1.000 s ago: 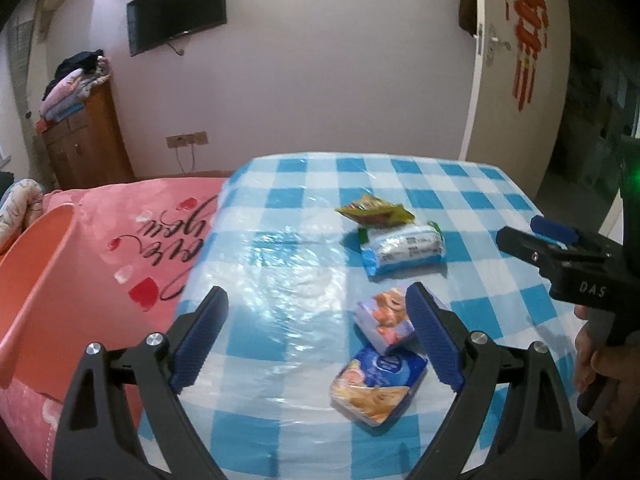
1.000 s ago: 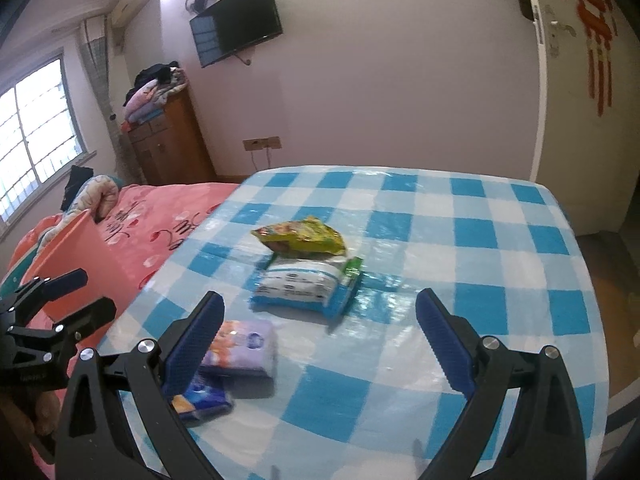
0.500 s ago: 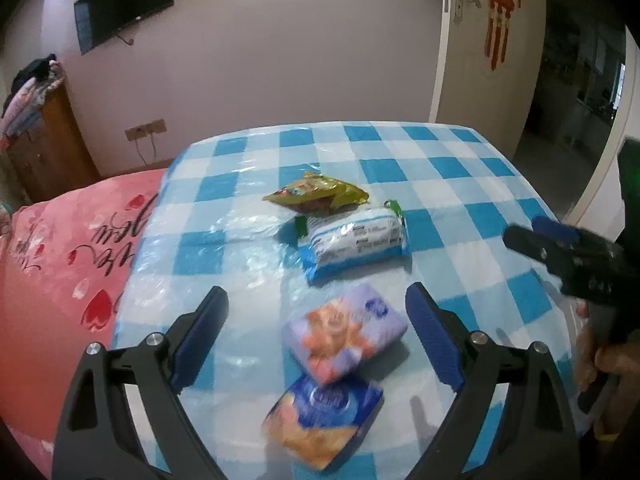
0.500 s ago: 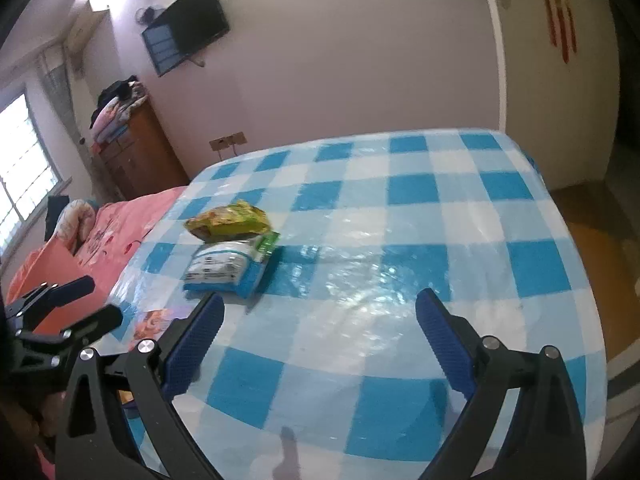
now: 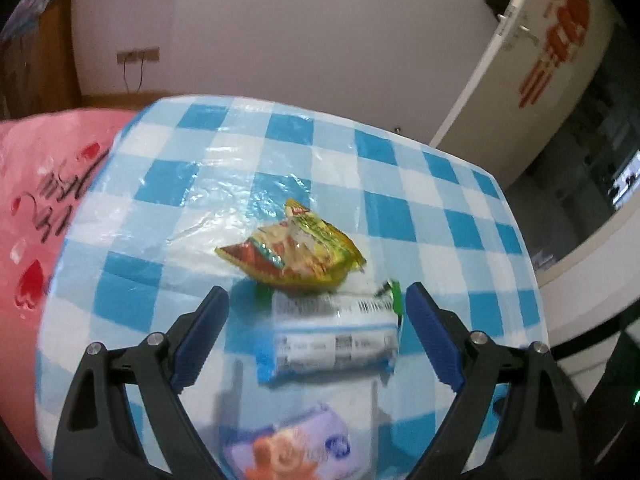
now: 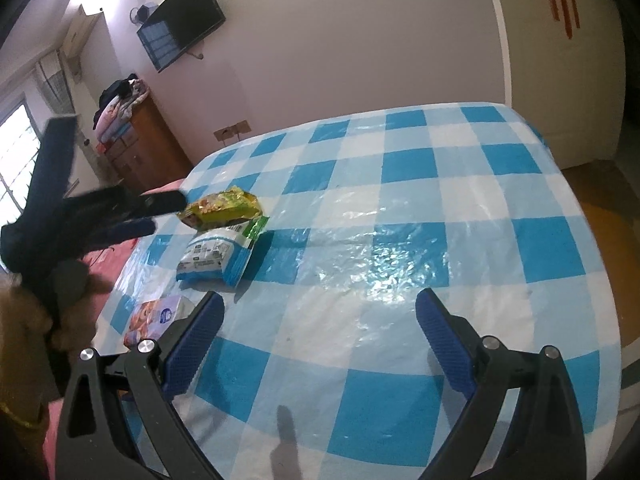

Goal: Collect trash

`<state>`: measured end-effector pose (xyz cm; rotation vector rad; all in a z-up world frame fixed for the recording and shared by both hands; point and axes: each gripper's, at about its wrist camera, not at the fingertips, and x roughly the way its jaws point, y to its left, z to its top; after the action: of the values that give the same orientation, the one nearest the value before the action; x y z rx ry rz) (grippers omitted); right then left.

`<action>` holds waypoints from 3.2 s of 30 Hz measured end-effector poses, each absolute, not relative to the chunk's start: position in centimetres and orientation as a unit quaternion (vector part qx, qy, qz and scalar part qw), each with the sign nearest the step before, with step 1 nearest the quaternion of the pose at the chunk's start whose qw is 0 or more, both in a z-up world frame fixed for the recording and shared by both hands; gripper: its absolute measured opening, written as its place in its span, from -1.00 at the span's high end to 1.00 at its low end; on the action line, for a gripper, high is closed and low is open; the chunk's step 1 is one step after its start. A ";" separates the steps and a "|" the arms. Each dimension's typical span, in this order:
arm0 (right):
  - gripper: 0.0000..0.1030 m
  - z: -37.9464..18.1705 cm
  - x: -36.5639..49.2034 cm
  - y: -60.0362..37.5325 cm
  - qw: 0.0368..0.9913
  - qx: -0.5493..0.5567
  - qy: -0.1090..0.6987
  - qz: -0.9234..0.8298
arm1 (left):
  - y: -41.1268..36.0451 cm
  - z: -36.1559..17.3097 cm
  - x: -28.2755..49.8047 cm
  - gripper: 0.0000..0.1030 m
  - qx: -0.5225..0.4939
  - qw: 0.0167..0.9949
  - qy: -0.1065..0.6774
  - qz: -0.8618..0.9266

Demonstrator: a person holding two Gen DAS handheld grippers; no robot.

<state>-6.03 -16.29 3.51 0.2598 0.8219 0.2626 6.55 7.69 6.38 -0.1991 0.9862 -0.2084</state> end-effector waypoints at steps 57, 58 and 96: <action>-0.85 1.3 -7.3 -1.8 0.763 0.079 0.491 0.412 | 19.0 7.0 2.0 0.36 -0.199 0.874 0.435 -0.086; -0.85 1.4 -7.6 -1.6 0.755 0.083 0.493 0.423 | 19.3 6.9 1.7 0.36 -0.202 0.873 0.435 -0.087; -0.29 1.2 -5.1 -0.3 0.829 -0.067 0.439 0.340 | 22.2 5.8 -4.4 -0.48 -0.139 0.891 0.431 -0.011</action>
<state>-5.09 -0.32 1.21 -0.1428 0.9329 0.7217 -4.41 22.16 5.84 -0.2885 0.8957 -0.0225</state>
